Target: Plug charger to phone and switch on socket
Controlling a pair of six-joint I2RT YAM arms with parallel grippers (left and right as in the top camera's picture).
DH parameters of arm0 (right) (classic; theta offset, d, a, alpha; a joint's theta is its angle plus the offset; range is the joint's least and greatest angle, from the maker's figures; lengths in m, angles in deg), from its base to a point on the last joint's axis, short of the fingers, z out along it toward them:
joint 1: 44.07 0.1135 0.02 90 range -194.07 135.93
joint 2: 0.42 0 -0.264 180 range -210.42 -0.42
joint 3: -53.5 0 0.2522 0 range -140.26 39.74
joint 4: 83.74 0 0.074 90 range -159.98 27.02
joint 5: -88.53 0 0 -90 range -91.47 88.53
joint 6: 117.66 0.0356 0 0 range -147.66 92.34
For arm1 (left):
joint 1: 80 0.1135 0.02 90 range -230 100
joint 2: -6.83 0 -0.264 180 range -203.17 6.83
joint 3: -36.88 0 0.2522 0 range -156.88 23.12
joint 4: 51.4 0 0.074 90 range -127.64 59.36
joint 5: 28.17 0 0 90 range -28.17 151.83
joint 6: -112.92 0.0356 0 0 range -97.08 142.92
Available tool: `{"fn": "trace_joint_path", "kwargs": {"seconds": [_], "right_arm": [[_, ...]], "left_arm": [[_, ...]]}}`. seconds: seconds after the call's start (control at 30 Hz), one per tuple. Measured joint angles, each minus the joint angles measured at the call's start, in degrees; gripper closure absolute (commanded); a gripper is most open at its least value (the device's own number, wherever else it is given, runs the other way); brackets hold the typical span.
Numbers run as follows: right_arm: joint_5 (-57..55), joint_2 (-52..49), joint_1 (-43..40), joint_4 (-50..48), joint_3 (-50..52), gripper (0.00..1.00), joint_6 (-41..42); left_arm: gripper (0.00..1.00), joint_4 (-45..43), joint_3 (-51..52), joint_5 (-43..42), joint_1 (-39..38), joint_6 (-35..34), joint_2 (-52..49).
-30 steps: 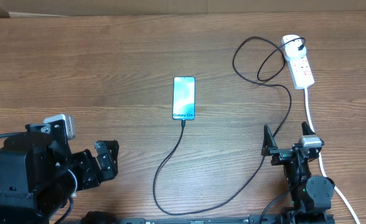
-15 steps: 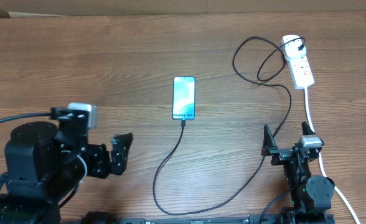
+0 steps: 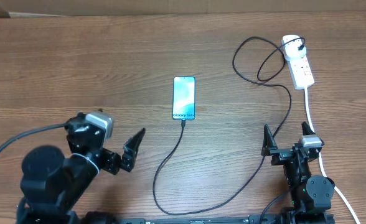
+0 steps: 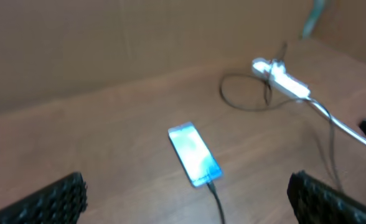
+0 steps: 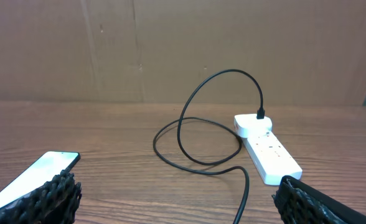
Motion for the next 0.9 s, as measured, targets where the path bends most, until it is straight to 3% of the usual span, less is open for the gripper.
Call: {"fn": "trace_joint_path", "kwargs": {"seconds": [0.13,0.47,0.9], "right_arm": [[0.00,0.00,0.00,-0.02,0.00,0.00,0.00],[-0.02,0.00,0.00,0.00,0.00,0.00,-0.02],[-0.02,0.00,0.00,-0.02,0.00,0.00,-0.02]], "left_arm": [[0.00,-5.92,7.04,-0.20,2.25,-1.53,4.39],[0.00,-8.70,18.34,1.73,4.81,-4.22,11.61],[0.00,-24.48,35.21,4.57,7.39,-4.31,23.71]]}}
